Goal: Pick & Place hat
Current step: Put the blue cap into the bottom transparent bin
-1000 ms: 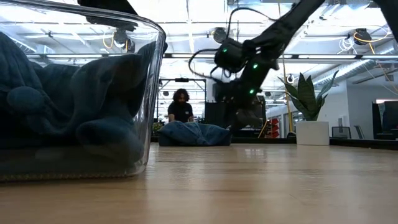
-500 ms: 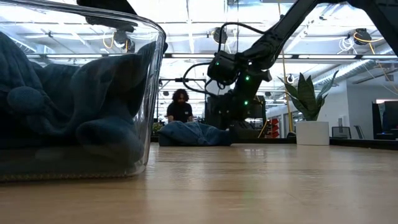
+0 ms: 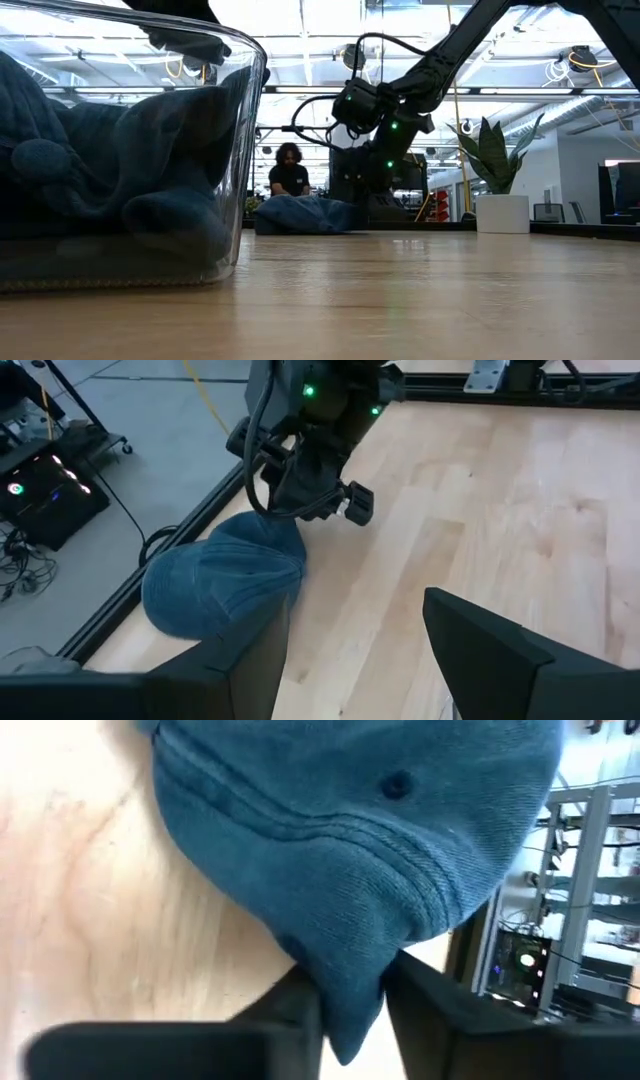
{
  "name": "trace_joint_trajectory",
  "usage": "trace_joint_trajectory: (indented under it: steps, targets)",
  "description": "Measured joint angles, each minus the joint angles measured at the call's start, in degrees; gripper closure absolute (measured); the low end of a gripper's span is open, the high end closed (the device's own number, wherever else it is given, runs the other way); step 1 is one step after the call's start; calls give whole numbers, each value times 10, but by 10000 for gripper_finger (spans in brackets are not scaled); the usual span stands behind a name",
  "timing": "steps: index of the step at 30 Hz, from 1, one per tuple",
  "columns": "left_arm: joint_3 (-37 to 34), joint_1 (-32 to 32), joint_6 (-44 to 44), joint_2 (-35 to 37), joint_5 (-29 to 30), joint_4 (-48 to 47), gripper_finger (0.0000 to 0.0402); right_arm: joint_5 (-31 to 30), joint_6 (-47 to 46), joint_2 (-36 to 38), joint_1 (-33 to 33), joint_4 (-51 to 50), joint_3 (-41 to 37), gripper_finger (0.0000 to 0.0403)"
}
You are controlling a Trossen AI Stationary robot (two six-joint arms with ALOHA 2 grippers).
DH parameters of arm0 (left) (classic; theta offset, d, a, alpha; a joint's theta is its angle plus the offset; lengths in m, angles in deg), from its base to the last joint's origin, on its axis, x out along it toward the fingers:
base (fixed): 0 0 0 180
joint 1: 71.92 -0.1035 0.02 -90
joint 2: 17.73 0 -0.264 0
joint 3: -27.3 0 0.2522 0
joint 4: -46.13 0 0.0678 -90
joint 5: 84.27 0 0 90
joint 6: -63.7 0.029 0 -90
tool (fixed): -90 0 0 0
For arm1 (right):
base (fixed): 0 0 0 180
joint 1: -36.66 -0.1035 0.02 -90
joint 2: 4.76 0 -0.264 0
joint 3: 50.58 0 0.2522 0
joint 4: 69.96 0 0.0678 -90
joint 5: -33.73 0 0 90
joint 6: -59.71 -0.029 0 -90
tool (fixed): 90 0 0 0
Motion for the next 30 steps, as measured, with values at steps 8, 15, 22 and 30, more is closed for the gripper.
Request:
trace_joint_trajectory:
  steps: [8,15,22,30]
  targets:
    - [0,1,1,0,0,2,160,-17,-27,0,-7,0,0,393]
    - [0,1,1,0,0,0,160,-66,-24,24,-39,-10,-1,400]
    - [0,1,-3,0,0,-2,160,-66,-76,119,-89,-27,-1,402]
    - [0,1,-17,0,-4,-11,160,-63,-265,279,-133,-44,-61,402]
